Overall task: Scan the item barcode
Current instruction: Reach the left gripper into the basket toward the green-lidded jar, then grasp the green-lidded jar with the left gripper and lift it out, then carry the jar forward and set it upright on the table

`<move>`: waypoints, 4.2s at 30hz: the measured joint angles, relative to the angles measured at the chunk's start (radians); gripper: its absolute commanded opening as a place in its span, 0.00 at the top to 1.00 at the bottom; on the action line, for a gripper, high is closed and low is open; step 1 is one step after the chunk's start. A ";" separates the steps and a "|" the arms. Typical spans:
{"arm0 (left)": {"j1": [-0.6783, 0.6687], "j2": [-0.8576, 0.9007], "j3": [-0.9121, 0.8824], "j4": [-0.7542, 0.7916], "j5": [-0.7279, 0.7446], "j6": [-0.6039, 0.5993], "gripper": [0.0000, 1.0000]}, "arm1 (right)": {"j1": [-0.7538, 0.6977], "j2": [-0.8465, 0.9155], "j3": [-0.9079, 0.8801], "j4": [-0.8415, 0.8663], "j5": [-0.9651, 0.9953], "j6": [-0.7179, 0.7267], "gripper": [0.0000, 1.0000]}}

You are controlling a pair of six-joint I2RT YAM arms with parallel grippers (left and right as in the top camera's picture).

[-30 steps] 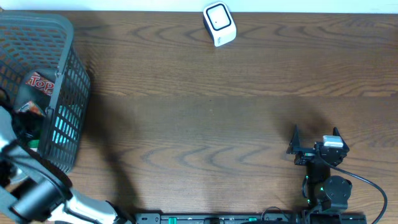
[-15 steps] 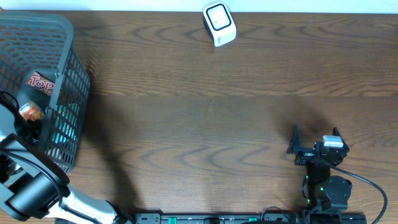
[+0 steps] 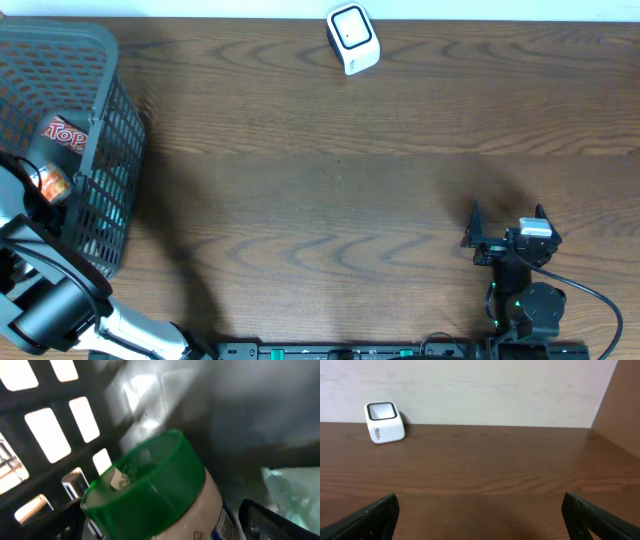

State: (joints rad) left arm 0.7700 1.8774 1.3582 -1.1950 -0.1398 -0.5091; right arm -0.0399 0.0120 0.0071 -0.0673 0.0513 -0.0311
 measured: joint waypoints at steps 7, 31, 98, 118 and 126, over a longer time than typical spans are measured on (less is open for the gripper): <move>0.000 0.000 0.000 -0.069 0.048 0.047 0.02 | 0.000 0.000 0.000 0.000 0.000 0.000 0.01; 0.001 -0.002 -0.092 0.071 0.058 -0.137 0.22 | 0.000 0.000 0.000 0.000 0.000 0.000 0.01; -1.034 -0.698 0.003 0.472 -0.225 0.087 0.30 | 0.000 0.000 0.000 0.000 0.000 0.000 0.01; -1.422 -0.649 -0.580 1.004 -0.578 -0.013 0.30 | 0.000 0.000 0.000 0.000 0.000 0.000 0.01; -1.422 -0.649 -0.614 1.067 -0.592 -0.022 0.30 | 0.000 0.000 0.000 0.000 0.000 0.000 0.01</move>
State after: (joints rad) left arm -0.6518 1.2289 0.7444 -0.1284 -0.7319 -0.5308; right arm -0.0399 0.0120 0.0071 -0.0673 0.0513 -0.0311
